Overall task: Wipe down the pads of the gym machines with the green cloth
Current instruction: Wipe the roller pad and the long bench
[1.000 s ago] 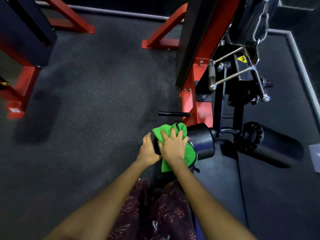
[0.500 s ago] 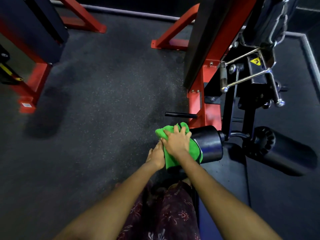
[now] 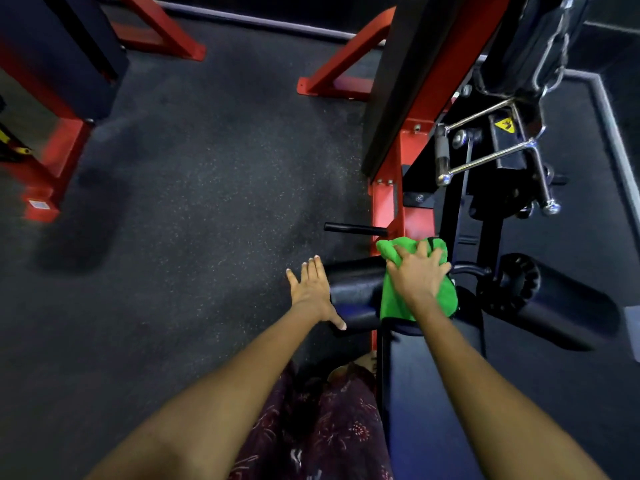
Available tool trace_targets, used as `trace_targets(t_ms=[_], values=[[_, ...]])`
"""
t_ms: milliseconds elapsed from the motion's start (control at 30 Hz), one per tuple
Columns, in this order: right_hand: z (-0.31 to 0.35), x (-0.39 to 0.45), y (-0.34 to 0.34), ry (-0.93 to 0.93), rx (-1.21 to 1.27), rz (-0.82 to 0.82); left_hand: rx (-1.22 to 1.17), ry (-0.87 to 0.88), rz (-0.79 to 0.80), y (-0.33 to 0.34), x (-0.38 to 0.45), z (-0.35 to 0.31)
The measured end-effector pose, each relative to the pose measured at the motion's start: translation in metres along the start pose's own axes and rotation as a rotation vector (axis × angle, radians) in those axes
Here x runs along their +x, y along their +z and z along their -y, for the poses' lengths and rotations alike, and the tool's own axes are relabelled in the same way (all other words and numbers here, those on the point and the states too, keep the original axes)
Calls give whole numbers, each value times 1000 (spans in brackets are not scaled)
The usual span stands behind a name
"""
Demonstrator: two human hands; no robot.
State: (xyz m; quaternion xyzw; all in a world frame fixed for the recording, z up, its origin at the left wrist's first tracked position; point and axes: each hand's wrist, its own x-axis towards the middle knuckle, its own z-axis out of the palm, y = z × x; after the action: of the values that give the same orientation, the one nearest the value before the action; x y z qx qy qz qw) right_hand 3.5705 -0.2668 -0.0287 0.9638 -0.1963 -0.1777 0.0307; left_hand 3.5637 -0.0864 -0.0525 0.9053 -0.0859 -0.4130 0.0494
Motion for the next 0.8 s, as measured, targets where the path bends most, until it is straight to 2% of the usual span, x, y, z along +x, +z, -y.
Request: trace_targets(t_ms=[67, 167, 267, 433, 500, 600, 700, 800], values=[[27, -14, 4, -16, 11, 27, 71, 8, 18, 2, 3, -8], [68, -47, 14, -190, 53, 65, 139, -11, -34, 15, -2, -18], [55, -51, 14, -264, 48, 52, 41, -24, -114, 30, -8, -22], [-11, -9, 3, -41, 54, 13, -95, 63, -136, 22, -9, -16], [-7, -2, 2, -9, 36, 0, -204, 71, -141, 5, -2, -8], [21, -16, 4, -2, 30, 8, -180, 52, -96, -18, 14, -3], [52, -42, 14, -179, 57, 47, -101, 28, -20, -23, 27, -4], [43, -42, 12, -335, 17, 50, -143, 45, 42, -18, 32, 0]])
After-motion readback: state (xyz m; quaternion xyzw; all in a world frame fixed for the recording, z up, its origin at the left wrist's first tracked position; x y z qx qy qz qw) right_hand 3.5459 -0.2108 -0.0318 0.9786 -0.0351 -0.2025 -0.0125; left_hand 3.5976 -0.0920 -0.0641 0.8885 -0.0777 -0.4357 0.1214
